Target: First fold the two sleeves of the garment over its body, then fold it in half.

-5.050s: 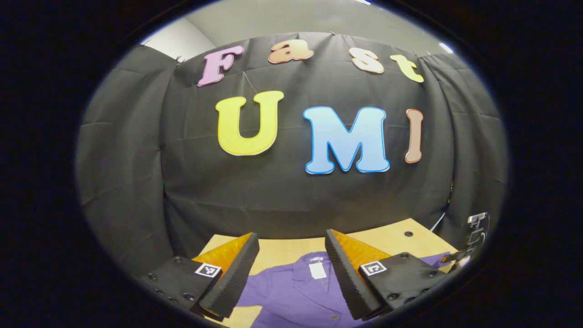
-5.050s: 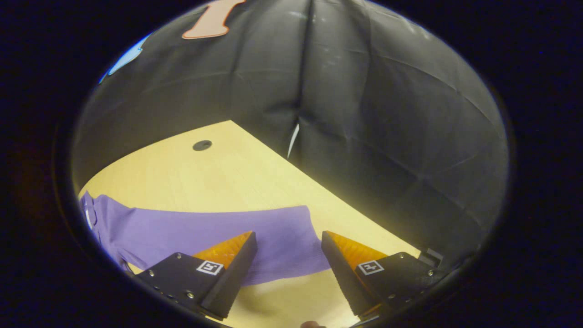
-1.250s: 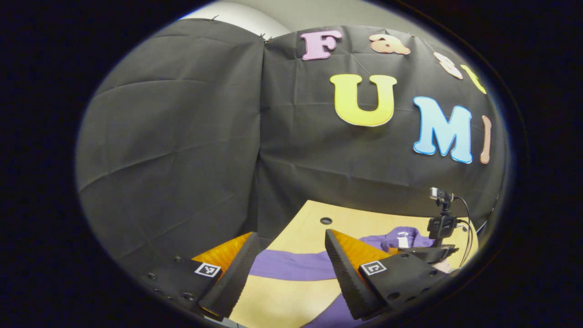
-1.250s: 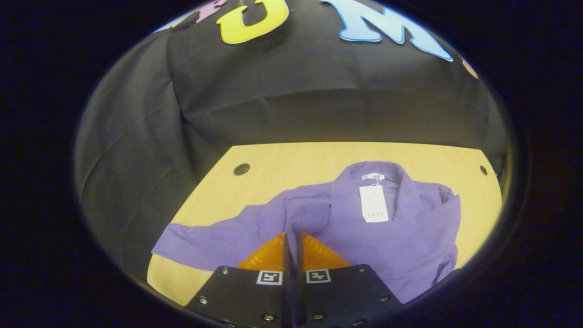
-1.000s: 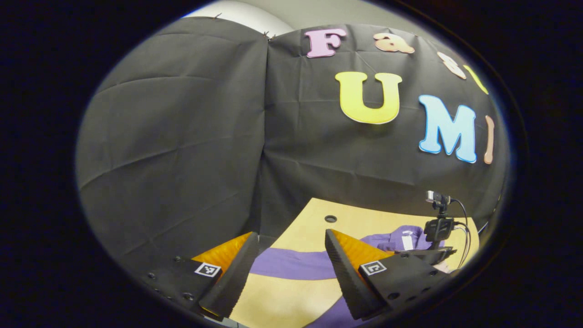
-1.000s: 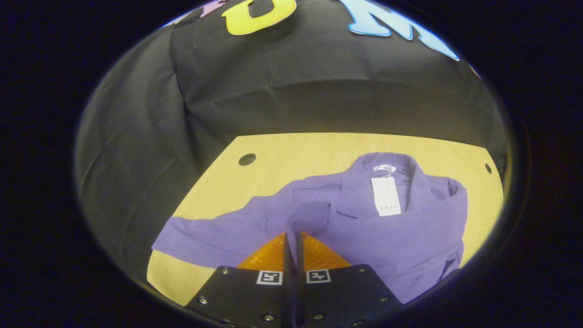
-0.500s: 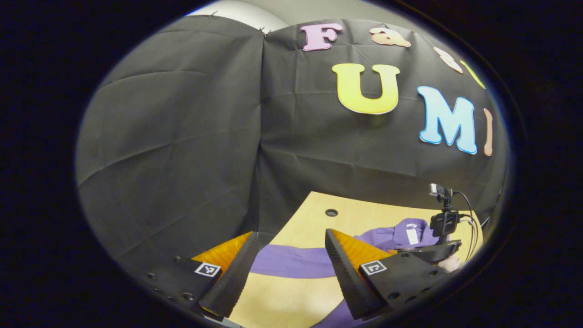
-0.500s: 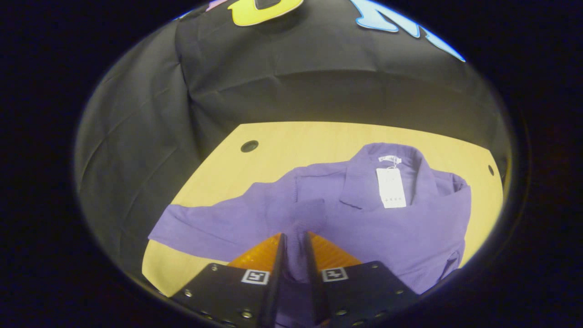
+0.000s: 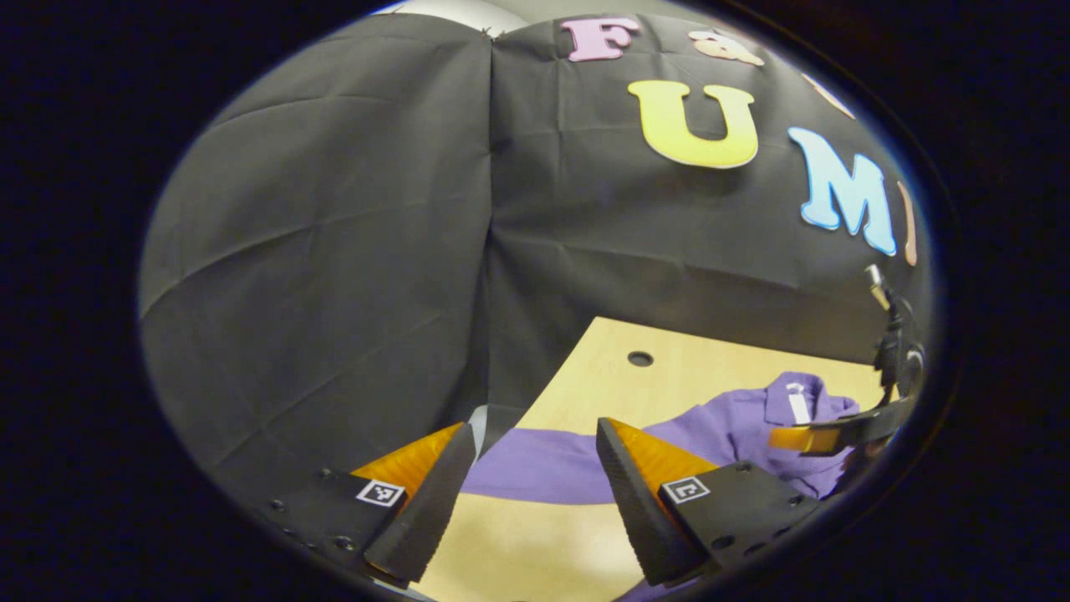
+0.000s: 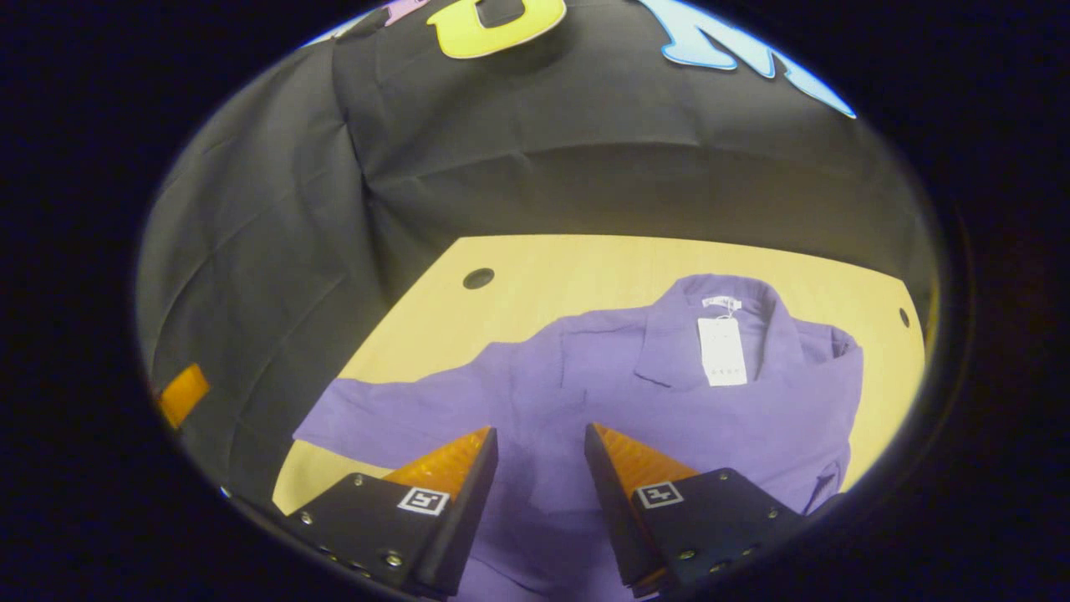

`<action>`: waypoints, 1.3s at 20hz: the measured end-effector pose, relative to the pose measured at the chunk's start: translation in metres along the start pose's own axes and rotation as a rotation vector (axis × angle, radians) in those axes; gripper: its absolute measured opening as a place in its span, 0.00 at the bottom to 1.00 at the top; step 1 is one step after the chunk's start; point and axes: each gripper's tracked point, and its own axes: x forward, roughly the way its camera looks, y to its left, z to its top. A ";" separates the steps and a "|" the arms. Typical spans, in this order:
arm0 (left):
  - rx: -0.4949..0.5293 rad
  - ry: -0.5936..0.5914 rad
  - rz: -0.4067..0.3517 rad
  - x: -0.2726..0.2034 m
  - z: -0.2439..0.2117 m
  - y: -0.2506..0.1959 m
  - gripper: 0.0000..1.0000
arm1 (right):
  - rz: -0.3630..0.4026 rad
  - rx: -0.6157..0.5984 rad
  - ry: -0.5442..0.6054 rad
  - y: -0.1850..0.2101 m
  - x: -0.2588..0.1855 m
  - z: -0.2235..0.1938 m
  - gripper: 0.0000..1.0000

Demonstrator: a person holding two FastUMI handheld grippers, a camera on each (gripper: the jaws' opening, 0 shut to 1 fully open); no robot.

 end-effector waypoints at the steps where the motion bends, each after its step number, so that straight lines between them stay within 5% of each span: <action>1: 0.005 0.020 0.001 0.010 -0.008 0.004 0.95 | 0.002 0.006 -0.009 0.000 -0.004 0.004 0.66; 13: 0.050 0.259 -0.021 0.115 -0.118 -0.001 0.95 | -0.033 -0.010 -0.077 -0.013 -0.052 0.024 0.71; 20: 0.021 0.368 0.011 0.134 -0.163 0.011 0.96 | -0.042 -0.020 -0.087 -0.022 -0.068 0.017 0.70; 26: -0.001 0.314 0.000 0.137 -0.162 0.008 0.98 | -0.089 -0.012 -0.065 -0.052 -0.096 -0.007 0.71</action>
